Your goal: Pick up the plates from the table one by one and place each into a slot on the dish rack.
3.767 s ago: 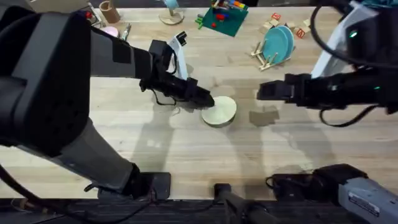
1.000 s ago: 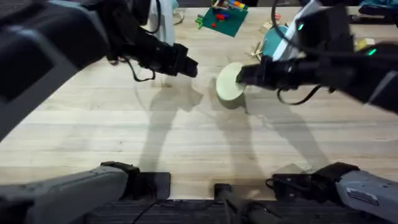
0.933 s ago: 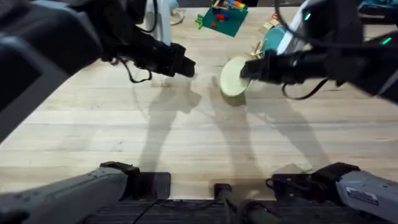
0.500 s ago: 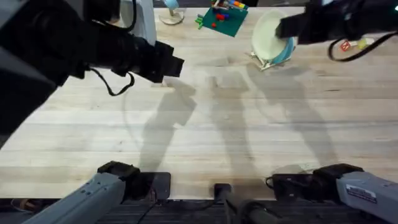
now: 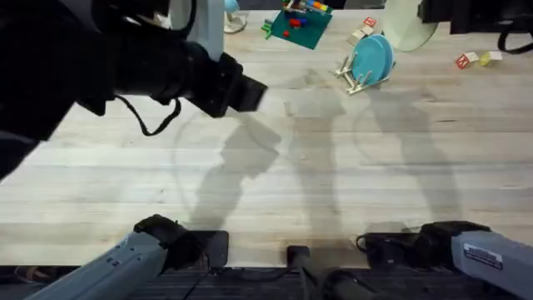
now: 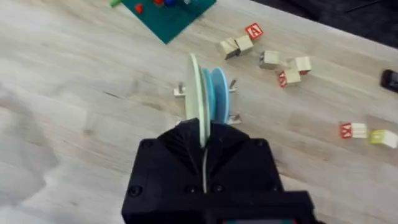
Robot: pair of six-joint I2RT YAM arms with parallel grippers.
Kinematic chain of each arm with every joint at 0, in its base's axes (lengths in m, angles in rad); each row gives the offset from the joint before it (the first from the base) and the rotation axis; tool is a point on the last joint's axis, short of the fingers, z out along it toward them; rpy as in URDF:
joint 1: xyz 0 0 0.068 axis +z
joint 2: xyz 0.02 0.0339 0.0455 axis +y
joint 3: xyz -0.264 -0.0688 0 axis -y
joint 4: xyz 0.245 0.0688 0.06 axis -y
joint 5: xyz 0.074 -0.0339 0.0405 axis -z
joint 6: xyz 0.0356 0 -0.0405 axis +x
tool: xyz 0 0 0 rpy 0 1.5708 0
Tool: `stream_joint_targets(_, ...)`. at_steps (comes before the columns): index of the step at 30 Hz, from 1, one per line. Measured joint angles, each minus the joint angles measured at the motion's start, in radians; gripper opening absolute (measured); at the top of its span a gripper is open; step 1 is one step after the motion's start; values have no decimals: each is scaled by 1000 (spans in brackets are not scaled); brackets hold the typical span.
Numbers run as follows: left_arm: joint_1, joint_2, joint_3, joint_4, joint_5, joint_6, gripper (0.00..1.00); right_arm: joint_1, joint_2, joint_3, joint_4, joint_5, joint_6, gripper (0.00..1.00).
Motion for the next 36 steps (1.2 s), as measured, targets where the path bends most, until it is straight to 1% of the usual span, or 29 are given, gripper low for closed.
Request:
stream_joint_targets(2,-9,0,6,0,-23,0,718,0,0,0,-1,11,-21,29)
stream_joint_targets(3,-10,0,6,-1,-34,0,886,0,0,0,0,15,-32,29)
stream_joint_targets(4,-10,0,6,-3,-42,-1,966,0,0,0,-1,17,-43,29)
stream_joint_targets(5,-10,0,6,-4,-47,-1,986,0,0,0,-1,19,-52,29)
stream_joint_targets(11,-10,0,6,-4,-69,-1,995,0,0,0,0,29,-91,29)
stream_joint_targets(30,-10,0,6,-4,-69,-1,995,3,0,0,2,33,-126,29)
stream_joint_targets(36,-10,0,6,-4,-69,-1,996,15,21,1,63,32,-146,29)
